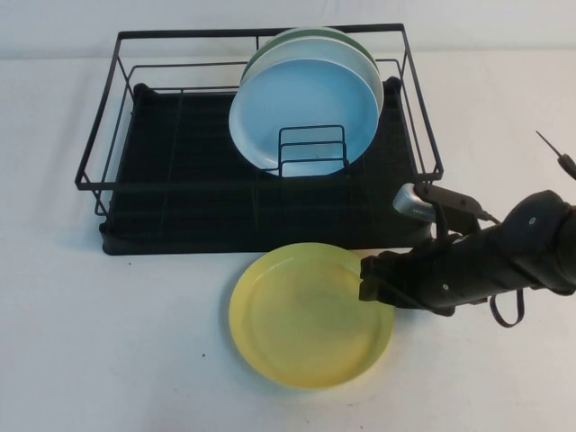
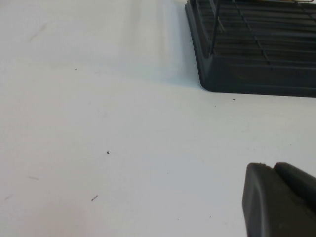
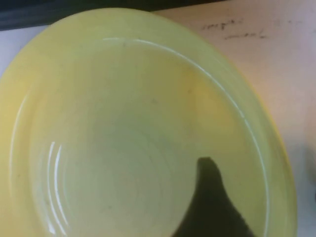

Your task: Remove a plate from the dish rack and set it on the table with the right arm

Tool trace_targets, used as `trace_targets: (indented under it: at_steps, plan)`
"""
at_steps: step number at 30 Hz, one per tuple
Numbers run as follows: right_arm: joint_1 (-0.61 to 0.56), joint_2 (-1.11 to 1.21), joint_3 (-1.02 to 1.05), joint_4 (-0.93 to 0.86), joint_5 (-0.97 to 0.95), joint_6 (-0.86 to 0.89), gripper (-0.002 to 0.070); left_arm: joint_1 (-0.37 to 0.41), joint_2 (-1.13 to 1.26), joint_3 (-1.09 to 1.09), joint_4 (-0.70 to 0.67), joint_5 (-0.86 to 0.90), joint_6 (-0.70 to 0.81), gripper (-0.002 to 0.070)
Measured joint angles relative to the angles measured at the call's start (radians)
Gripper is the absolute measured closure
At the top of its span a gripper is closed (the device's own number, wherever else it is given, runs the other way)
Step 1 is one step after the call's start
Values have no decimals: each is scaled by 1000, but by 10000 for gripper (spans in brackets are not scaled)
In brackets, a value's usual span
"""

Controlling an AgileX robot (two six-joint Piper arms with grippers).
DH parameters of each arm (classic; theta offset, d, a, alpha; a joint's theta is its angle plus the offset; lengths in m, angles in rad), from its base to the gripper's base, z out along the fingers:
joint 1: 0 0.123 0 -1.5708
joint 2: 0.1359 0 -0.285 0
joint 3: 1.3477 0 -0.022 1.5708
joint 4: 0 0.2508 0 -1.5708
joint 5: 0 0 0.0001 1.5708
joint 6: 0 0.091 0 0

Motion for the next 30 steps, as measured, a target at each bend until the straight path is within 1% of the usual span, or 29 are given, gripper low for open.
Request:
trace_targets:
  at_steps: [3, 5, 7, 9, 11, 12, 13, 15, 17, 23, 30]
  plan:
    - [-9, -9, 0, -17, 23, 0, 274, 0, 0, 0, 0, 0, 0, 679]
    - [-18, -35, 0, -41, 61, -1, 298, 0, 0, 0, 0, 0, 0, 679]
    - [-25, -78, 0, -80, 113, -1, 358, 0, 0, 0, 0, 0, 0, 679]
    - [-25, -132, 0, -133, 163, -1, 440, 0, 0, 0, 0, 0, 0, 679]
    - [-25, -199, 2, -186, 218, -1, 556, 0, 0, 0, 0, 0, 0, 679]
    - [-25, -227, 4, -207, 237, -1, 596, 0, 0, 0, 0, 0, 0, 679]
    - [-25, -262, 11, -223, 260, -1, 629, 0, 0, 0, 0, 0, 0, 679]
    - [-25, -328, 24, -251, 303, -1, 666, 0, 0, 0, 0, 0, 0, 679]
    - [-25, -403, 40, -282, 358, -1, 681, 0, 0, 0, 0, 0, 0, 679]
    - [-27, -613, 69, -396, 559, -1, 692, 0, 0, 0, 0, 0, 0, 679]
    - [-33, -776, 69, -554, 812, -1, 694, 0, 0, 0, 0, 0, 0, 679]
